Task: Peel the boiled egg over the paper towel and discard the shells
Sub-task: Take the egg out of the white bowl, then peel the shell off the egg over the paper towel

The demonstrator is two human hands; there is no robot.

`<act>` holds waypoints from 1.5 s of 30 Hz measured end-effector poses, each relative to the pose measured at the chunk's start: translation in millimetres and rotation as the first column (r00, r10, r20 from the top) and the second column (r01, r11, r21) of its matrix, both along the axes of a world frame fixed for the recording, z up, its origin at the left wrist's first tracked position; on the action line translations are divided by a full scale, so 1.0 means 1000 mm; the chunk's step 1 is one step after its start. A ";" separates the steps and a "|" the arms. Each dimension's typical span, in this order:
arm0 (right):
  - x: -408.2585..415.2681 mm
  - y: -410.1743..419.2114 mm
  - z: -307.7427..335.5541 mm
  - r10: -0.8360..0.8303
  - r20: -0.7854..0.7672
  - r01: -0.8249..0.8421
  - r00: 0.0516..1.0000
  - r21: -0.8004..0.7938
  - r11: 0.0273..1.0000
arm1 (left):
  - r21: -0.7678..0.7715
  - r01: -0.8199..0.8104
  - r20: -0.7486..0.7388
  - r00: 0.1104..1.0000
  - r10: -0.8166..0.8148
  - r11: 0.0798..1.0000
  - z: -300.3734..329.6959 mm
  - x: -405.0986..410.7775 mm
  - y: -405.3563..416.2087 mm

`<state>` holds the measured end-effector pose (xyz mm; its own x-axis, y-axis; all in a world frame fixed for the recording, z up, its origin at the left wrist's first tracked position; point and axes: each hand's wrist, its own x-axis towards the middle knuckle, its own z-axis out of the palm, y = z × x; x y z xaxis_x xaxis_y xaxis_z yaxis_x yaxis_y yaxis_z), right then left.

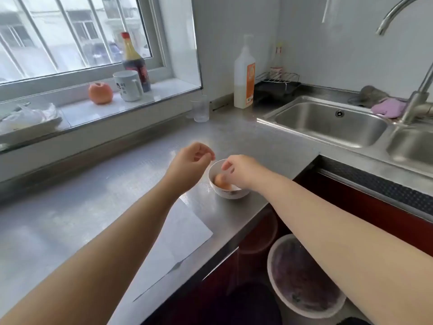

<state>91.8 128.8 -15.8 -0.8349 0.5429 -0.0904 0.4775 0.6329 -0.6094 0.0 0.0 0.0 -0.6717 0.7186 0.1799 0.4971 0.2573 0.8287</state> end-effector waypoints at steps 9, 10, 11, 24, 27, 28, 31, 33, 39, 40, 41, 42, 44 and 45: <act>-0.037 -0.008 -0.006 0.044 0.280 -0.114 0.959 0.238 0.965 | 0.030 -0.071 0.015 0.997 0.070 0.997 -0.018 -0.016 -0.038; -0.037 -0.007 -0.006 0.045 0.266 -0.104 0.963 0.212 0.972 | 0.030 -0.078 0.012 0.997 0.078 0.996 -0.019 -0.016 -0.042; -0.036 -0.007 -0.005 0.040 0.258 -0.091 0.965 0.187 0.978 | 0.035 -0.086 0.013 0.996 0.085 0.996 -0.020 -0.016 -0.046; 0.009 -0.080 0.003 0.264 -0.303 -0.298 0.916 -0.073 0.952 | 0.164 -0.020 0.481 0.875 -0.062 0.986 -0.041 -0.005 -0.112; 0.006 -0.111 -0.014 0.334 -0.310 -0.372 0.890 -0.071 0.926 | 0.171 0.046 0.572 0.809 -0.137 0.984 -0.049 -0.003 -0.131; 0.006 -0.119 -0.019 0.320 -0.321 -0.360 0.891 -0.070 0.930 | 0.178 0.036 0.581 0.802 -0.134 0.983 -0.052 -0.003 -0.137; 0.002 -0.136 -0.035 0.225 -0.376 -0.234 0.899 0.022 0.972 | 0.222 -0.066 0.645 0.758 -0.096 0.973 -0.056 -0.006 -0.149; 0.000 -0.148 -0.043 0.138 -0.446 -0.153 0.884 0.004 0.988 | 0.240 -0.108 0.668 0.740 -0.083 0.965 -0.055 -0.007 -0.155; -0.004 -0.171 -0.055 -0.052 -0.555 -0.008 0.830 -0.105 0.994 | 0.212 -0.048 0.629 0.771 -0.099 0.976 -0.056 -0.011 -0.170; -0.004 -0.172 -0.056 -0.066 -0.556 -0.004 0.829 -0.124 0.992 | 0.207 -0.052 0.632 0.769 -0.093 0.977 -0.058 -0.011 -0.172; -0.005 -0.173 -0.056 -0.080 -0.552 -0.003 0.830 -0.149 0.989 | 0.202 -0.068 0.639 0.765 -0.079 0.977 -0.060 -0.012 -0.173; -0.006 -0.173 -0.056 -0.098 -0.547 -0.004 0.831 -0.181 0.983 | 0.196 -0.086 0.640 0.766 -0.061 0.977 -0.061 -0.012 -0.174; -0.008 -0.172 -0.055 -0.156 -0.544 -0.007 0.825 -0.285 0.958 | 0.185 -0.108 0.627 0.778 -0.033 0.977 -0.063 -0.011 -0.173; -0.008 -0.172 -0.055 -0.194 -0.539 -0.007 0.820 -0.349 0.937 | 0.191 -0.127 0.630 0.777 -0.023 0.973 -0.064 -0.010 -0.172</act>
<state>83.6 -42.8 -71.0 -0.7398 0.6451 0.1912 0.0382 0.3240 -0.9453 -9.8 -172.5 -64.1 -0.7238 0.6735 -0.1499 -0.1580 0.0497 0.9862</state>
